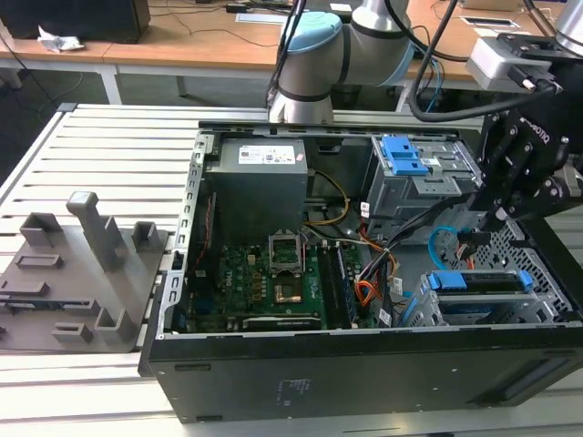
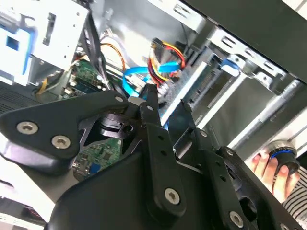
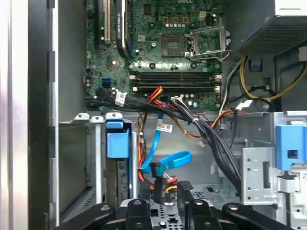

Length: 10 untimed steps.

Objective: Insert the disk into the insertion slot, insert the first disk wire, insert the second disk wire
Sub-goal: 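Insert the first disk wire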

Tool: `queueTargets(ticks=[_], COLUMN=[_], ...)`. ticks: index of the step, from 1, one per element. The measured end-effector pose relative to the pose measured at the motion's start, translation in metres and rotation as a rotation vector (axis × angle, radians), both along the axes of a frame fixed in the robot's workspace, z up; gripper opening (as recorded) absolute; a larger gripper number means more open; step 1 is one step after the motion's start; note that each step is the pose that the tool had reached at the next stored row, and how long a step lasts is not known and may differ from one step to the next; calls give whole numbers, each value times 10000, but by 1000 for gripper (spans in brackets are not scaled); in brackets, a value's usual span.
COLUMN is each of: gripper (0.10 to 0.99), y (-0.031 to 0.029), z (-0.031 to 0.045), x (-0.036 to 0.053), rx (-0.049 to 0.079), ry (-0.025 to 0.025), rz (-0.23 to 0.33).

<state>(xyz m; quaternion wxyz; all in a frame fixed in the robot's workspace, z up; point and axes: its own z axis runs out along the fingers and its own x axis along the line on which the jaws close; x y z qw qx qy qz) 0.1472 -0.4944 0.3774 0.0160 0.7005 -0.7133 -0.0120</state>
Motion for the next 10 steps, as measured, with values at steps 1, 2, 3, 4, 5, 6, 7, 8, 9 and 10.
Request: queueTargets(ticks=[1, 2, 3, 4, 5, 6, 7, 8, 9, 10], gripper=[361, 361, 361, 361, 361, 361, 361, 361, 361, 361], y=[33, 40, 41, 41, 41, 41, 41, 41, 41, 41], z=[-2, -7, -10, -11, -13, -18, -30, -46, -64, -85], x=[8, 29, 39, 43, 49, 49, 48, 49, 49, 49], rx=[-11, -103, -231, -347, -612, -673, -679, -680, -681, -681], ry=[0, 1, 1, 1, 1, 2, 6, 12, 21, 29], rz=[0, -10, -58, -99, -183, -248, -359, -537, -774, -1023])
